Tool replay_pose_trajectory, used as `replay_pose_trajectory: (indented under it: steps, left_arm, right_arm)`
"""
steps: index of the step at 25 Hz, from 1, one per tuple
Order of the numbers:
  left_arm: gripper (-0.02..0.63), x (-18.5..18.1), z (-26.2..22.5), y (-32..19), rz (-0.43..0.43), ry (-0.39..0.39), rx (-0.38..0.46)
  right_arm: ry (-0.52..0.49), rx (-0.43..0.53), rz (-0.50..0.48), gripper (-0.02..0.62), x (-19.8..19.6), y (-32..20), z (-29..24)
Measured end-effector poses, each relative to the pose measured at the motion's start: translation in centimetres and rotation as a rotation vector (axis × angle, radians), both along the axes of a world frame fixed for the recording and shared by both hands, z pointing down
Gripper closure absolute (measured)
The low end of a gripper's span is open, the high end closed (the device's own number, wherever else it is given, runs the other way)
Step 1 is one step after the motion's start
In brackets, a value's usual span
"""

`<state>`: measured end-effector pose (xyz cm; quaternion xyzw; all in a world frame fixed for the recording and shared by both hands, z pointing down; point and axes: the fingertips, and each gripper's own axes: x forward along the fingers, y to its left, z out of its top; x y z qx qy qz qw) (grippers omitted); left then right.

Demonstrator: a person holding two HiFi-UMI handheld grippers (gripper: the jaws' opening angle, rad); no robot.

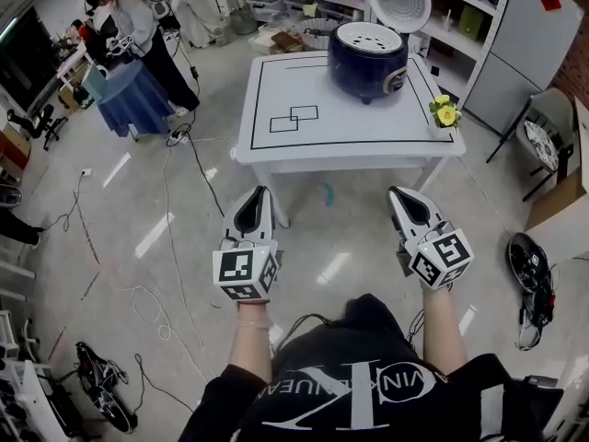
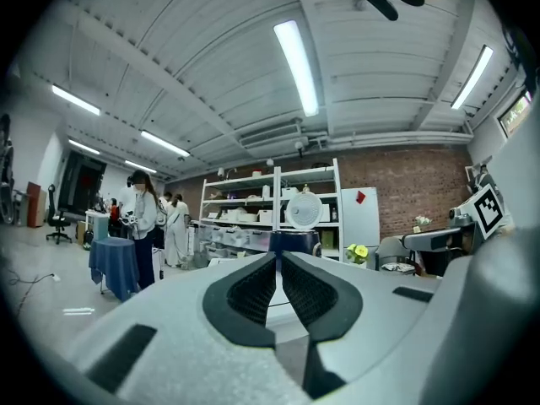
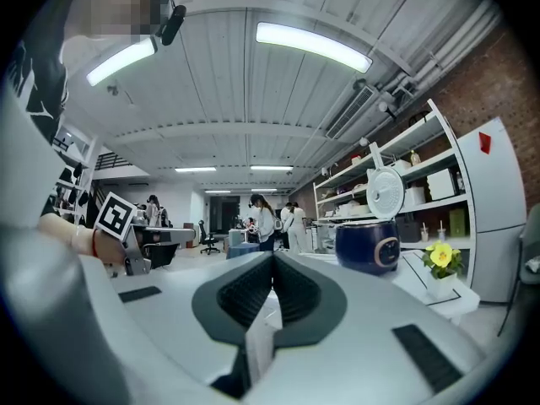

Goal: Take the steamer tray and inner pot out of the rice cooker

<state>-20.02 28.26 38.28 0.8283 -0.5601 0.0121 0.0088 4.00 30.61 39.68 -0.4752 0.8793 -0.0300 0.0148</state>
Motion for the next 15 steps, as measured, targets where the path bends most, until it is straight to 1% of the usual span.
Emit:
replay_pose_trajectory:
  steps: [2,4,5,6,9,12,15]
  left_arm:
    - [0.578,-0.3,0.2,-0.1,-0.011,0.019,-0.005]
    - [0.571,-0.1,0.2,-0.2,-0.001,0.055,-0.009]
    - [0.53,0.1,0.1,-0.3,0.009,0.071,-0.008]
    - [0.493,0.2,-0.1,-0.4,0.016,0.081,-0.004]
    - [0.465,0.6,-0.7,-0.6,0.025,0.082,0.011]
    - [0.465,1.2,-0.5,-1.1,0.038,0.079,0.002]
    - [0.465,2.0,0.0,-2.3,0.058,0.068,-0.014]
  right_arm:
    - [0.008,0.0,0.01,0.597,0.0,0.0,0.2]
    - [-0.007,-0.004,0.027,0.597,0.5,0.0,0.4]
    - [-0.023,-0.005,0.034,0.558,0.8,0.0,0.2]
    - [-0.039,-0.003,0.043,0.502,1.2,0.0,0.0]
    - [-0.058,0.015,0.07,0.455,2.1,-0.1,-0.9]
    - [-0.074,0.017,0.091,0.445,3.0,-0.5,-1.1]
    - [-0.123,0.012,0.116,0.445,3.9,-1.6,-1.0]
